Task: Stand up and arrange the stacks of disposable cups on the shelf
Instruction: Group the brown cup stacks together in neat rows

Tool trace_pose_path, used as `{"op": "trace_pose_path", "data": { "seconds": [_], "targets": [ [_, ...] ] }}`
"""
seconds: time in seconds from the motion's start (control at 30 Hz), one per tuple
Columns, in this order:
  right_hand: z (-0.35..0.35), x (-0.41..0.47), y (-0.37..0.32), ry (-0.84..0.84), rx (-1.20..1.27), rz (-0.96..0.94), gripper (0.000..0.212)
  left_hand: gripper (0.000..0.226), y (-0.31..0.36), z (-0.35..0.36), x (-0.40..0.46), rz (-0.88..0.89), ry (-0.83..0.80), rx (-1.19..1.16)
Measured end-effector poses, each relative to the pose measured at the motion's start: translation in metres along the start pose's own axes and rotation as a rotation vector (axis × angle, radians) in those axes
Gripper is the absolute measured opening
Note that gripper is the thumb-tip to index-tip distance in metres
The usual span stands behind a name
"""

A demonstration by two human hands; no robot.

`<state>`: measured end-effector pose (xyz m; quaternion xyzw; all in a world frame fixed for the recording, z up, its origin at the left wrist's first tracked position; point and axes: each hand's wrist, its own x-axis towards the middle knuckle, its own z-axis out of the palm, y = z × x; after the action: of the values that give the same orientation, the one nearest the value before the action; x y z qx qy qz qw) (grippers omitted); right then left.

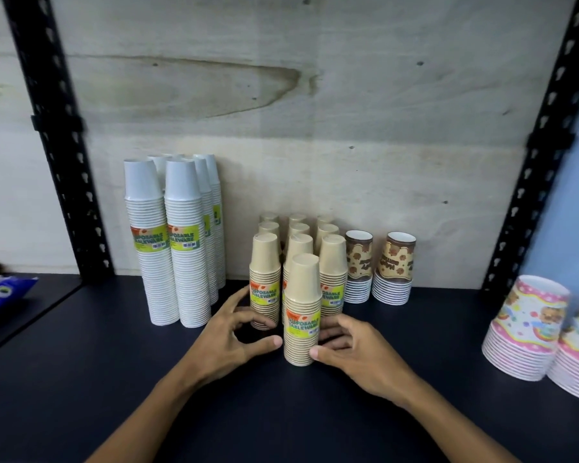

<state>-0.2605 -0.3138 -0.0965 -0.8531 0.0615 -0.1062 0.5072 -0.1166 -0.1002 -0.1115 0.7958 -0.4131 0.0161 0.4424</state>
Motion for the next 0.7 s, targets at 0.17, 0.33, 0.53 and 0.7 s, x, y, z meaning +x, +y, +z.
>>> {"op": "trace_pose_path", "data": {
  "seconds": [0.17,0.33,0.53,0.7],
  "targets": [
    [0.008,0.006,0.003,0.06,0.027,-0.021,0.036,0.031,0.0,0.0,0.001,0.032,-0.056,0.002],
    [0.012,0.011,0.006,0.097,0.06,-0.028,0.036,0.032,-0.003,0.002,0.003,0.042,-0.046,0.044],
    [0.014,0.014,0.008,0.121,0.046,-0.033,0.035,0.032,-0.009,0.006,0.006,0.03,-0.027,0.058],
    [0.016,0.015,0.01,0.135,0.037,-0.035,0.035,0.027,-0.01,0.006,0.006,0.024,-0.02,0.053]
  ]
}}
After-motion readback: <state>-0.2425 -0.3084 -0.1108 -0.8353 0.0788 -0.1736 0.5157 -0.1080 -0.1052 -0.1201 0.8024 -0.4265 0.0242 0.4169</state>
